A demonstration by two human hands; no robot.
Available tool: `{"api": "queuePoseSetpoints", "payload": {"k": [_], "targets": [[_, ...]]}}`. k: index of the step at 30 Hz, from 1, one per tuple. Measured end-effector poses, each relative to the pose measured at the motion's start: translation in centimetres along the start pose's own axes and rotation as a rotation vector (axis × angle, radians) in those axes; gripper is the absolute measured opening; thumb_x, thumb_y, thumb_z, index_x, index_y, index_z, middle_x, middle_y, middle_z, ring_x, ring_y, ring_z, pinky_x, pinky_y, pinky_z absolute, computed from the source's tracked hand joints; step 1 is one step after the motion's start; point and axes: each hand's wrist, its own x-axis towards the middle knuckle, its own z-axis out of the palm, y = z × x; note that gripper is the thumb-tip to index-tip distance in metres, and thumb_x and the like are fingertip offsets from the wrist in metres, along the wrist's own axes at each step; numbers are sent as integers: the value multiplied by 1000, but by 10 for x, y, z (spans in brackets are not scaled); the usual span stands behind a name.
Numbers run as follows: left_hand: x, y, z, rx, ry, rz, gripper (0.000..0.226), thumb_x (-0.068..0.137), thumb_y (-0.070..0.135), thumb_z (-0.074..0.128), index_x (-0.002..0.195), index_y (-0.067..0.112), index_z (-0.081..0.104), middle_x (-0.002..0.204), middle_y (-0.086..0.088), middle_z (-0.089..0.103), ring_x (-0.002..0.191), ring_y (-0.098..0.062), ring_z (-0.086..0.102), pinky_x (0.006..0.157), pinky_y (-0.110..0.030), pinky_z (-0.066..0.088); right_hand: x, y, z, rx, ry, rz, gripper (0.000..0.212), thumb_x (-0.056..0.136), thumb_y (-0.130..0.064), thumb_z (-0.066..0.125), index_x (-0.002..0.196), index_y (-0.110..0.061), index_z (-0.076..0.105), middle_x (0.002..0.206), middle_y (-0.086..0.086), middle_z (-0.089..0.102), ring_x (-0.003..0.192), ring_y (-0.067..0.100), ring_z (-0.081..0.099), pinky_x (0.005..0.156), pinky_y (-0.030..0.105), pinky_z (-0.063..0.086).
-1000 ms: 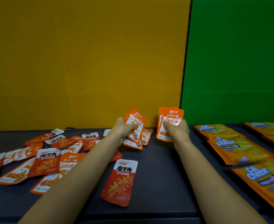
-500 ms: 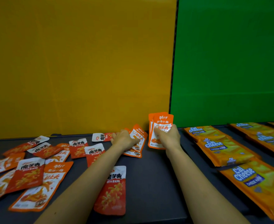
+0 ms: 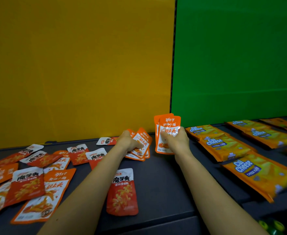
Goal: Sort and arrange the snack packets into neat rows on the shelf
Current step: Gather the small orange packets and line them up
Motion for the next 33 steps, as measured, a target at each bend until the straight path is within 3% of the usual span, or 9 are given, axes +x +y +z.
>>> {"api": "queuePoseSetpoints", "payload": {"k": [4, 7, 9, 12, 13, 17, 25, 29, 33], "targets": [[-7, 4, -1, -148, -9, 59, 62, 78, -1, 70, 121, 9, 26, 119, -21, 56, 100, -36, 63, 75, -41, 53, -13, 0, -9, 76, 11, -30, 34, 83, -24, 67, 113, -14, 54, 114, 6, 64, 101, 23, 62, 87, 35, 50], [-13, 12, -9, -250, 47, 112, 57, 80, -3, 67, 118, 9, 26, 116, -19, 56, 98, -36, 63, 71, -40, 51, -25, -3, -21, 126, 8, -39, 35, 82, -23, 68, 113, -12, 57, 113, 6, 67, 100, 22, 65, 89, 37, 52], [-23, 23, -19, -314, 74, 162, 46, 80, -2, 67, 109, 8, 34, 109, -18, 59, 80, -27, 66, 64, -36, 52, -33, -10, -36, 152, -8, -59, 35, 82, -22, 68, 114, -11, 58, 111, 7, 68, 99, 23, 66, 88, 38, 53], [-44, 42, -28, -338, 22, 262, 18, 79, -2, 67, 87, 5, 54, 98, -17, 64, 37, -7, 60, 37, -20, 50, -46, -24, -68, 221, -31, -118, 33, 83, -17, 68, 113, -9, 58, 108, 9, 69, 96, 24, 67, 89, 42, 54], [-55, 49, -29, -355, 0, 287, 14, 79, -2, 67, 86, 3, 56, 94, -17, 64, 35, -6, 59, 36, -19, 49, -51, -28, -81, 238, -28, -138, 32, 83, -16, 67, 113, -9, 59, 107, 9, 69, 94, 24, 67, 88, 42, 54], [-99, 77, -14, -421, -100, 326, 20, 80, 6, 69, 97, 8, 58, 88, -10, 68, 61, -16, 66, 53, -29, 56, -67, -35, -145, 269, -13, -177, 28, 85, -13, 65, 112, -9, 60, 100, 7, 70, 84, 20, 67, 78, 34, 54], [-181, 118, 116, -579, -340, 292, 9, 82, 7, 65, 81, 13, 59, 55, 2, 71, 46, -9, 67, 42, -21, 54, -82, -4, -310, 251, 107, -155, 13, 87, -8, 61, 97, -16, 61, 86, -2, 67, 72, 11, 64, 58, 18, 54], [-214, 137, 204, -662, -458, 248, 8, 84, 4, 62, 81, 12, 61, 63, 0, 73, 46, -11, 67, 41, -24, 53, -86, 18, -403, 247, 193, -87, 19, 87, -11, 62, 107, -11, 59, 97, 7, 68, 77, 17, 65, 67, 26, 52], [-238, 157, 291, -679, -509, 236, 8, 84, 3, 62, 82, 11, 60, 56, 1, 71, 46, -11, 67, 44, -25, 55, -84, 44, -487, 207, 229, -61, 11, 89, -10, 60, 84, -21, 59, 85, 3, 66, 71, 15, 63, 63, 26, 50]]}}
